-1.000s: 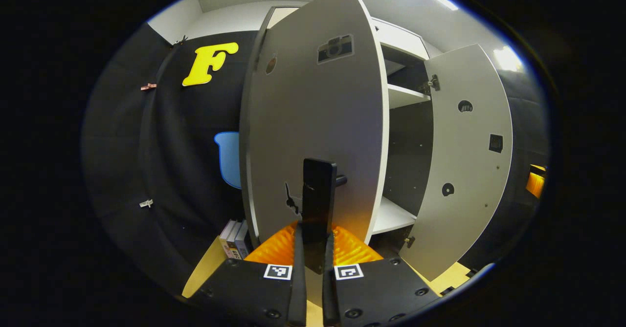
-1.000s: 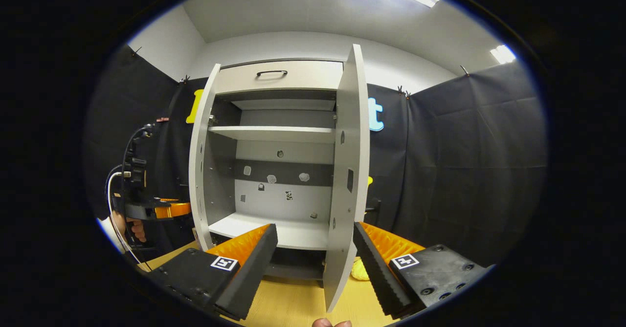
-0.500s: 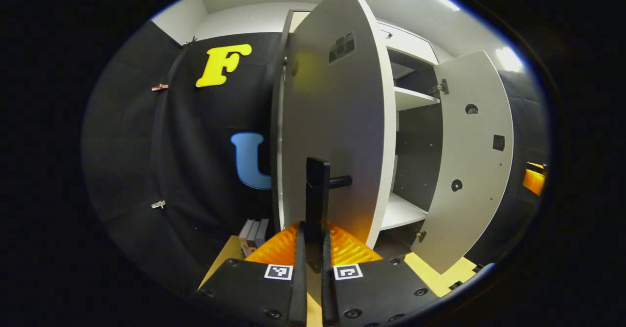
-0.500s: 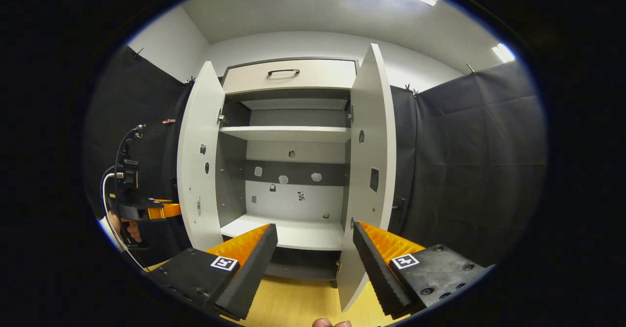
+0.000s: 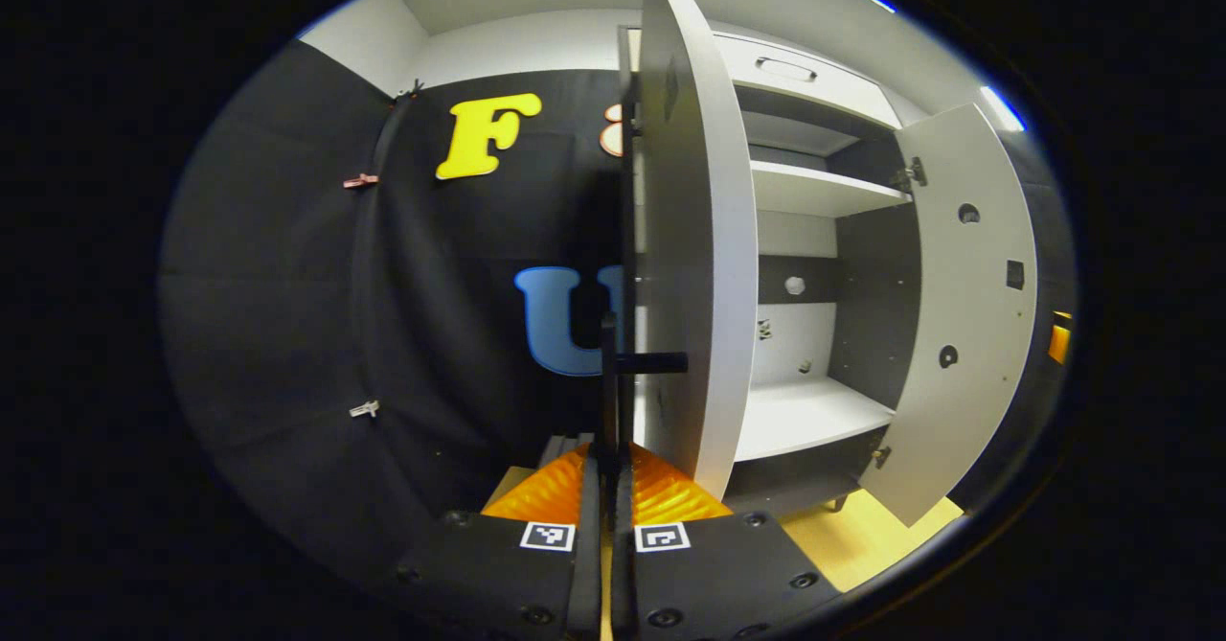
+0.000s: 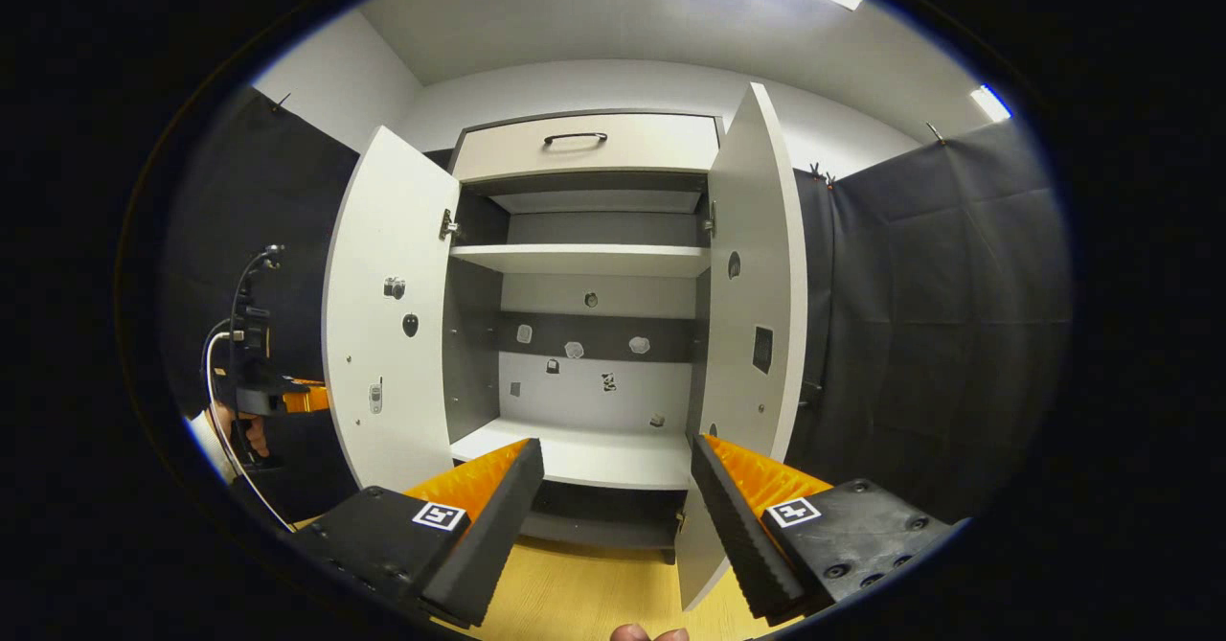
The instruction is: Open the right door of the double-door shoe cabinet with the right hand, and open the left door with the left hand.
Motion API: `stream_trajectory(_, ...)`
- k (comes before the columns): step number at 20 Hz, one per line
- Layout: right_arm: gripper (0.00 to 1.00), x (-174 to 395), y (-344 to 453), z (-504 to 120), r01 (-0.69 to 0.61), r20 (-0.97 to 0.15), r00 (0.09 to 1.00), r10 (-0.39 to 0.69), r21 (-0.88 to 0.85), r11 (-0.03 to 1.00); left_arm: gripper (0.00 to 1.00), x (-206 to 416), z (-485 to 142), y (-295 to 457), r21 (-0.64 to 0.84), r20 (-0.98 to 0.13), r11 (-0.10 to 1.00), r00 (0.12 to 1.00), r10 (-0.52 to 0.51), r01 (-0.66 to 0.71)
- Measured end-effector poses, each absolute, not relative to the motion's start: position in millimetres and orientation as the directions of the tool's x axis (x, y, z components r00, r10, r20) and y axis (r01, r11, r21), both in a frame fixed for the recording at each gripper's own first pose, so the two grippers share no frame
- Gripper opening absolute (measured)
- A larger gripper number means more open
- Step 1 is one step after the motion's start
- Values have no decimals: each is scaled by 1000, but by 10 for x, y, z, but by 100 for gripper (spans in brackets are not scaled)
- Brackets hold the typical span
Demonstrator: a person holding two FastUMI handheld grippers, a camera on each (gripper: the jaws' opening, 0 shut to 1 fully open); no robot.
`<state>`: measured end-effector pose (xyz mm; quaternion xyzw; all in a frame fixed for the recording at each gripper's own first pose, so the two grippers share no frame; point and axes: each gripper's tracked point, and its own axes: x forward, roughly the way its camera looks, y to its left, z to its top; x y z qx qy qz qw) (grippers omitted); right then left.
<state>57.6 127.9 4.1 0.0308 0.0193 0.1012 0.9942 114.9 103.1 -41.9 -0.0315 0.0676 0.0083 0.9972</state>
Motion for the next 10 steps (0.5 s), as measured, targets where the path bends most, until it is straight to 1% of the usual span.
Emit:
stream_trajectory(2, 98, 574, 1280, 44, -205, -32, 978, 207, 59, 977, 11, 1141, -377, 1008, -139, -137, 990, 990, -29, 10)
stream_trajectory(3, 98, 571, 1283, 46, -207, -30, 978, 209, 59, 977, 14, 1139, -354, 1016, -139, -131, 990, 991, -34, 16)
stream_trajectory(6, 98, 565, 1294, 53, -214, -29, 976, 216, 67, 975, 15, 1153, -342, 1039, -61, -137, 998, 990, -5, -3)
stream_trajectory(10, 98, 573, 1282, 54, -208, -36, 977, 211, 75, 975, 15, 1154, -353, 1040, -39, -145, 999, 989, 15, -21)
